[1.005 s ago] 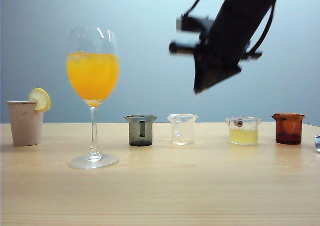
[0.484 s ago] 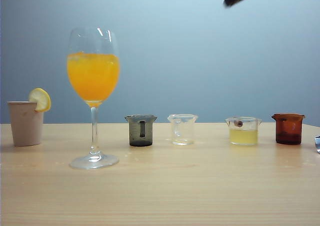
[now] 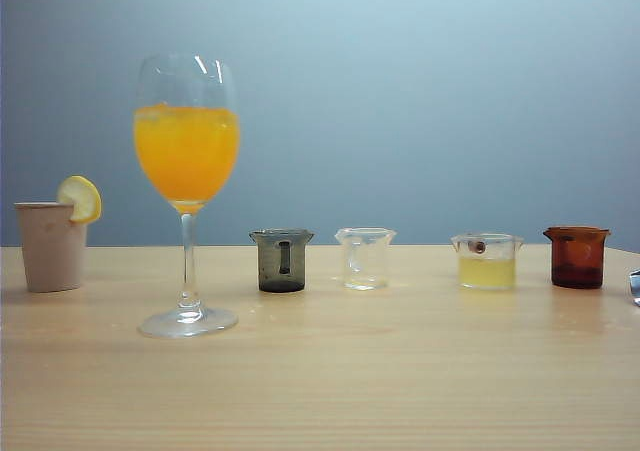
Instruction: Pick up the second measuring cup from the left, pour the orange juice inside into the goblet, and finally put the measuring cup back in its original place.
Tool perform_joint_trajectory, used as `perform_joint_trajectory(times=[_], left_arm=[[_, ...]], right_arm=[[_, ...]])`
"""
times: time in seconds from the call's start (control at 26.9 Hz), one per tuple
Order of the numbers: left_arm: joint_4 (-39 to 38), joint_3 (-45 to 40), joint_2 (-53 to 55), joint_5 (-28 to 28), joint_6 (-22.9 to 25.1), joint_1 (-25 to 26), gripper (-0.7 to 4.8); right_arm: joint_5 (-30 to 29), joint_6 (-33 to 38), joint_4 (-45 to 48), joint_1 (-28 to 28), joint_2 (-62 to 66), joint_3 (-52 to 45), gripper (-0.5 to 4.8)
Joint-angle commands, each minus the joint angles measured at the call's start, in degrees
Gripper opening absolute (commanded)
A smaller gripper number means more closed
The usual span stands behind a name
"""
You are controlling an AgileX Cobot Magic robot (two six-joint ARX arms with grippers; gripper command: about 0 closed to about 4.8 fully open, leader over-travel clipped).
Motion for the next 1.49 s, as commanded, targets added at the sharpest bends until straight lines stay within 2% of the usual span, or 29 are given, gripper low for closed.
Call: perform_joint_trajectory(times=[0.04,0.3,0.48,0.78,1.12,1.19,1.3,1.41,1.45,1.49], left_arm=[[5.53,-4.90,-4.13,-0.90,0.50,-0.04,-0.06],[15.06,-15.76,-12.17,-1.33,0.35,-0.04,-0.06],[19.67,-19.93,-12.07,-4.15,0.46,0.00,-0.06],[35.10,-30.38,-12.09,-3.50,0.24,0.00,-0.06],[38.32,-32.04,-12.09,-6.97,0.42,1.14,-0.06],[38.49,-32.04,-12.09,-7.52,0.44,3.13,-0.06],[38.47,-32.04,-12.09,-6.16,0.42,9.44,-0.06],[38.49,-32.04,-12.09,-3.76,0.39,17.64,-0.06],[38.49,-32.11,-12.09,-2.29,0.42,22.86,-0.06],[38.47,-32.17,-12.09,-1.68,0.42,24.85,-0.06]], right_arm=[[2.12,-0.20,1.60,-0.07,-5.16,-3.45,-0.06],[3.37,-0.15,-0.90,-0.07,-13.62,-6.88,-0.05],[2.27,0.02,-3.87,0.09,-17.22,-6.88,-0.05],[3.32,0.02,-4.90,-0.09,-21.07,-6.88,-0.05],[3.34,0.02,-4.87,-0.09,-21.07,-6.88,-0.05],[3.34,0.02,-4.92,-0.09,-21.07,-6.88,-0.05],[3.32,0.02,-4.90,-0.09,-21.07,-6.88,-0.05],[3.34,0.02,-4.85,-0.07,-21.07,-6.88,-0.05],[3.32,0.02,-4.92,-0.07,-21.07,-6.88,-0.05],[3.32,0.02,-4.87,-0.07,-21.07,-6.88,-0.05]])
